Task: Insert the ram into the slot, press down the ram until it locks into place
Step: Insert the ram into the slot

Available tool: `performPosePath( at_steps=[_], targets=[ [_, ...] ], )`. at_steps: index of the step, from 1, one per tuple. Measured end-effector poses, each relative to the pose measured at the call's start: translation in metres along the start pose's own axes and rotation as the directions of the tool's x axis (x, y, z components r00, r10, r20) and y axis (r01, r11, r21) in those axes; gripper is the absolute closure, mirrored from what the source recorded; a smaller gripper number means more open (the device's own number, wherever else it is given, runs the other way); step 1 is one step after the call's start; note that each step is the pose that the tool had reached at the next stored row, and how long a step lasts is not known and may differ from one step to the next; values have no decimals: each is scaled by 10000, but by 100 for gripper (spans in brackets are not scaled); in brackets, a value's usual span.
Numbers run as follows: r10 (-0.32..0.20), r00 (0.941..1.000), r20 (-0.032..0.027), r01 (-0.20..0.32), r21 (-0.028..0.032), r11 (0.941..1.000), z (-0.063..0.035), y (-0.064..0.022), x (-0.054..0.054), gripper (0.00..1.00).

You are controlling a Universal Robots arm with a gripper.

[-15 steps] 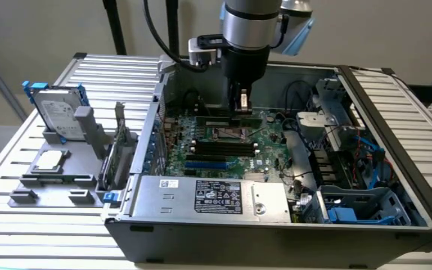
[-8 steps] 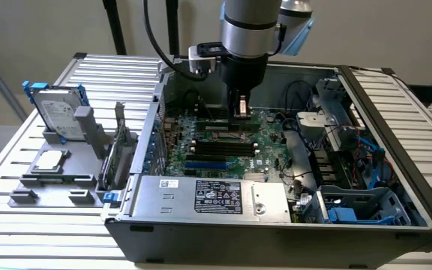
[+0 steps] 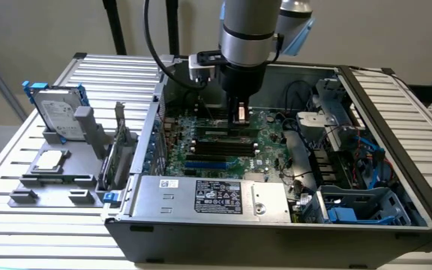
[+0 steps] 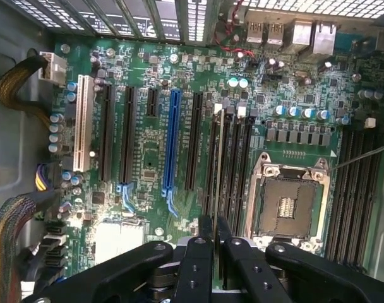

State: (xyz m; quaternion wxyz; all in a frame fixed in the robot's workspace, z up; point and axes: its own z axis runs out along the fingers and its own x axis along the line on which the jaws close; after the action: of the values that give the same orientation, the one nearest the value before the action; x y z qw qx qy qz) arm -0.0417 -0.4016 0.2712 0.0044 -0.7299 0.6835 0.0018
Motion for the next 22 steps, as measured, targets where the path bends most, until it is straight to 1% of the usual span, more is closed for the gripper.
performPosePath(
  at_steps=[4,6,10,11,13,15,19,22],
  targets=[
    [0,10000,-30,0,-2,10000,73,0,1,87],
    [0,10000,-76,0,-5,10000,102,1,1,87],
    [-1,9998,-200,0,-13,10000,157,1,1,87],
    [-1,9998,-221,1,-14,10000,173,1,0,87],
    [-2,9997,-244,1,-16,10000,200,1,-3,87],
    [1,9997,-249,-1,-13,10000,222,0,-13,87],
    [0,9997,-258,0,20,10000,249,-1,-23,87],
    [5,9995,-301,-4,28,10000,275,-1,-34,87]
  ],
)
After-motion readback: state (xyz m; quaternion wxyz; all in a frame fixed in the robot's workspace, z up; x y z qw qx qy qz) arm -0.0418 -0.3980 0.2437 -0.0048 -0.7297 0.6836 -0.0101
